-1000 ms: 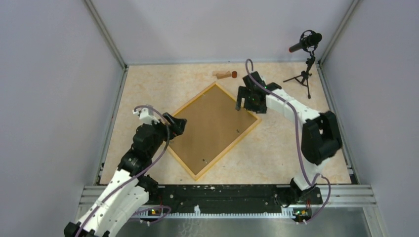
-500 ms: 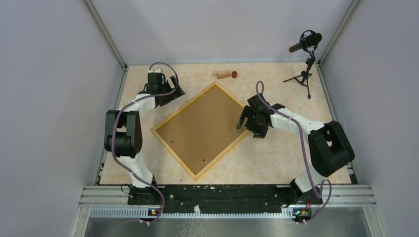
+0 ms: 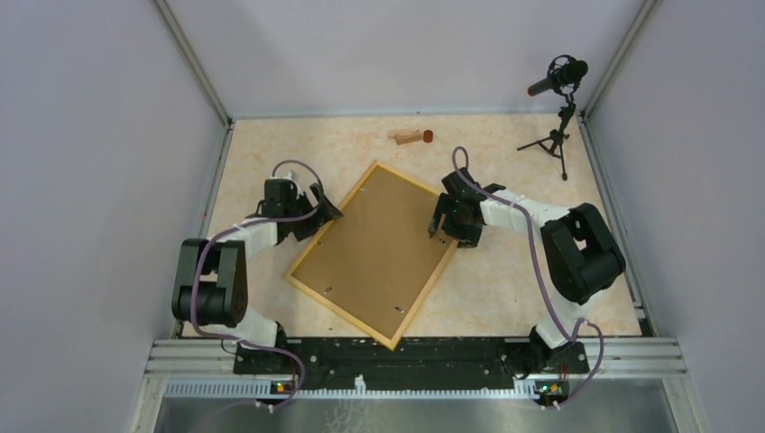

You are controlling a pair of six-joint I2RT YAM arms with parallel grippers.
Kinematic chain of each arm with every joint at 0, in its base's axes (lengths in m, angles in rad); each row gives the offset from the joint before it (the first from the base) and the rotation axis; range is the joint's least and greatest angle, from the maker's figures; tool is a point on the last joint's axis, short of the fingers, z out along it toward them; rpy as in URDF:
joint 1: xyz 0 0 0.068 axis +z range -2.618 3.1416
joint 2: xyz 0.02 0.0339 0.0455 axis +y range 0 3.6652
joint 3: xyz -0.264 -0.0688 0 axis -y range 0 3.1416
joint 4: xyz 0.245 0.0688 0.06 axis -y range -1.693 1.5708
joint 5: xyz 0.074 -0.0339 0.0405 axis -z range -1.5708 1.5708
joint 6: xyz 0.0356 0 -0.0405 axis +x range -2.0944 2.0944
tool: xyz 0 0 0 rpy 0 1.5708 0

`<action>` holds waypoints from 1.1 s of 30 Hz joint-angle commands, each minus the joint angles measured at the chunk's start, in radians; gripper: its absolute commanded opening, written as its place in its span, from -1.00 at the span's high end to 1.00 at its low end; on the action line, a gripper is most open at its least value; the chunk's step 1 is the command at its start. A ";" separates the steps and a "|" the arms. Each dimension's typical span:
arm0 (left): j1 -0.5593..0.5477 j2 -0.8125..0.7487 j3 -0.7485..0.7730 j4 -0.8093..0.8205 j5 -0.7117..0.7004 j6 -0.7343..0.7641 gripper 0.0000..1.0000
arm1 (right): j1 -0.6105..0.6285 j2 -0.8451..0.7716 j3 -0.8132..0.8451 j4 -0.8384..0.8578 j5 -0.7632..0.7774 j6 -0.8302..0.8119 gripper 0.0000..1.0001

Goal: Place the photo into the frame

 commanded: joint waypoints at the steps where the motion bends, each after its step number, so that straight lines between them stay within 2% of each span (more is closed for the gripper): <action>1: -0.039 -0.107 -0.165 -0.051 0.100 -0.095 -0.92 | 0.010 0.035 0.039 0.018 0.029 -0.029 -0.46; 3: -0.051 -0.163 -0.214 -0.036 0.084 -0.125 -0.91 | 0.010 0.035 0.031 0.007 0.030 -0.034 -0.31; 5: -0.062 -0.210 -0.243 -0.029 0.063 -0.134 -0.91 | 0.010 0.037 0.026 -0.002 0.043 -0.038 -0.25; 13: -0.066 -0.302 -0.279 -0.074 -0.011 -0.110 -0.91 | 0.010 0.033 0.042 -0.005 0.061 -0.041 -0.29; 18: -0.064 -0.297 -0.267 -0.071 -0.004 -0.094 -0.92 | 0.010 0.015 0.012 0.037 -0.052 -0.272 -0.30; 25: -0.064 -0.271 -0.248 -0.072 -0.010 -0.077 -0.93 | 0.009 -0.056 -0.051 0.036 0.034 -0.479 -0.22; 31: -0.064 -0.254 -0.257 -0.055 0.021 -0.097 -0.93 | 0.009 -0.003 -0.034 0.077 0.092 -0.454 -0.18; 33: -0.064 -0.261 -0.260 -0.057 0.022 -0.100 -0.92 | 0.009 0.011 -0.034 0.080 0.114 -0.426 -0.09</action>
